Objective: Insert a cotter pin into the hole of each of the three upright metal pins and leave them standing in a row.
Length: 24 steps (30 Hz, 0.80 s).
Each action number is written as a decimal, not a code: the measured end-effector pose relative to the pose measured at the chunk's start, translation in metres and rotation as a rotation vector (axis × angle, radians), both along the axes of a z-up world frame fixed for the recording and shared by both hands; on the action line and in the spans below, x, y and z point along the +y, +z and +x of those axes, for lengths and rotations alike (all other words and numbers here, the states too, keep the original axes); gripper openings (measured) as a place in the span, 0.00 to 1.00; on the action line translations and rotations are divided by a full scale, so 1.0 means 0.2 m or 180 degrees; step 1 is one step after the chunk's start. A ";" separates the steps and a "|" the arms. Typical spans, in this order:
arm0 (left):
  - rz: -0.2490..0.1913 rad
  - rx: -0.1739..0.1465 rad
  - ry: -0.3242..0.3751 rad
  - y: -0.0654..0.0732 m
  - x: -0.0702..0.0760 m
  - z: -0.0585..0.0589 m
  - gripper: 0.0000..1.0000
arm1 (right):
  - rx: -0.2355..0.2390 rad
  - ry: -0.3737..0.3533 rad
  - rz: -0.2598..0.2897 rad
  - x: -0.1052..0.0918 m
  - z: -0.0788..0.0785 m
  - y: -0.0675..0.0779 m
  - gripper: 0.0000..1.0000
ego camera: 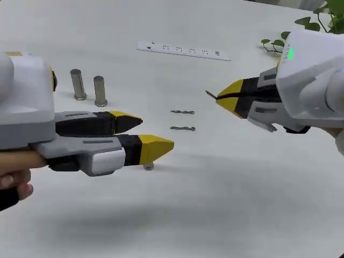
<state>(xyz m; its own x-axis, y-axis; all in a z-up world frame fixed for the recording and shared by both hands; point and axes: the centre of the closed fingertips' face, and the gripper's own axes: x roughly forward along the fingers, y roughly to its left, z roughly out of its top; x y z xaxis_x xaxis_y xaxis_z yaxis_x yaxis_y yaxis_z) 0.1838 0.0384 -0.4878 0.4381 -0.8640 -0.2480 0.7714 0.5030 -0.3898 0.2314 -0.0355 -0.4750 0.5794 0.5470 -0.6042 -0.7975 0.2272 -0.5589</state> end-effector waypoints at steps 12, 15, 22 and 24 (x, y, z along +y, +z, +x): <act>-0.0089 0.0025 -0.0231 0.06 -0.13 0.05 0.21 | -0.0084 -0.0013 0.0078 0.05 -0.07 -0.01 0.00; -0.0030 -0.0004 -0.0287 0.05 -0.15 0.06 0.19 | -0.0082 -0.0009 0.0053 0.07 -0.09 -0.02 0.00; -0.0070 0.0045 -0.0330 0.04 -0.18 0.09 0.17 | -0.0078 -0.0008 0.0036 0.09 -0.14 -0.04 0.00; -0.0119 0.0075 -0.0349 0.04 -0.19 0.09 0.16 | -0.0075 -0.0001 0.0019 0.10 -0.14 -0.05 0.00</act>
